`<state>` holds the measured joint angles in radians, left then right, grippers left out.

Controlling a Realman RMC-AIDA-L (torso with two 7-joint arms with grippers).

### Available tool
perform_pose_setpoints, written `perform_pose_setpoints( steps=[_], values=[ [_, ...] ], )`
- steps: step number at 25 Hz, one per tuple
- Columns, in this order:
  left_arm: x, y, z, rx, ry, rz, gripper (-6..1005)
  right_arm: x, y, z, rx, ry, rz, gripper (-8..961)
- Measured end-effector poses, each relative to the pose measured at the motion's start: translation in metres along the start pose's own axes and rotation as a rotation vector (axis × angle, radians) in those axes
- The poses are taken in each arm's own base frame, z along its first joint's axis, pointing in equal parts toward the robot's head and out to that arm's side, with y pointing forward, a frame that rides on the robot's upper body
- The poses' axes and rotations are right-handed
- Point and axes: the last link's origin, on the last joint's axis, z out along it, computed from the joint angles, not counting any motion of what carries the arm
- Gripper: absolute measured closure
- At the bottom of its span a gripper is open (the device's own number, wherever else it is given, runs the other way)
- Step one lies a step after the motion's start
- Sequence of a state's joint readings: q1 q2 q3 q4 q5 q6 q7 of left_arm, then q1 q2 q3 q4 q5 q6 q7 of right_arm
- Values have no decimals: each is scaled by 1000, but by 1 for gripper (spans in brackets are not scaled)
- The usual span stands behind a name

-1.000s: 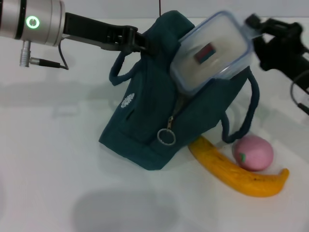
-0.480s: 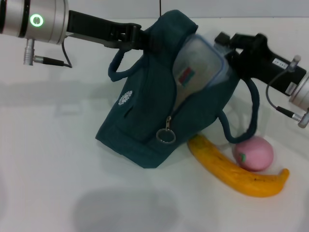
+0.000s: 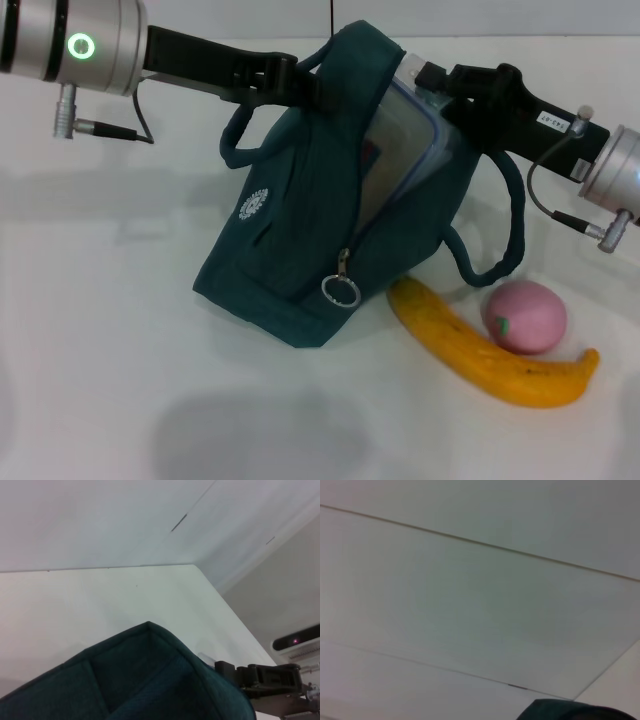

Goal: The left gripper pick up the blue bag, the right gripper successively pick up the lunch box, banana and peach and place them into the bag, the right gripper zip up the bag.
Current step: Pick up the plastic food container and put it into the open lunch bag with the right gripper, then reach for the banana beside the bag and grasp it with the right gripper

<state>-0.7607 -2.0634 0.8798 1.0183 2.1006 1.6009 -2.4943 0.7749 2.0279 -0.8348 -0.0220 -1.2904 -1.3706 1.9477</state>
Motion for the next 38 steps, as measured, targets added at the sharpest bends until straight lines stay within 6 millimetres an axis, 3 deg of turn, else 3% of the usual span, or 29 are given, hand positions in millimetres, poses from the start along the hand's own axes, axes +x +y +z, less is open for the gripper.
perform_pose_setpoints(
  steps=[13,20,23,30,38],
  values=[
    [-5,2,6,-16,-7,1,945,8,4,16,4,79,-132,853],
    [-6,1,5,-14,-7,-1,946,5,9,13,-31,85,-262,853],
    [-5,0,3,-10,-4,0,946,4,11,4,-57,82,-309,659],
    [-4,-1,1,-3,2,1,946,6,11,-25,-102,59,-307,474],
    [-1,-3,-1,6,12,5,946,-9,11,-79,-81,-38,-413,283]
  ],
)
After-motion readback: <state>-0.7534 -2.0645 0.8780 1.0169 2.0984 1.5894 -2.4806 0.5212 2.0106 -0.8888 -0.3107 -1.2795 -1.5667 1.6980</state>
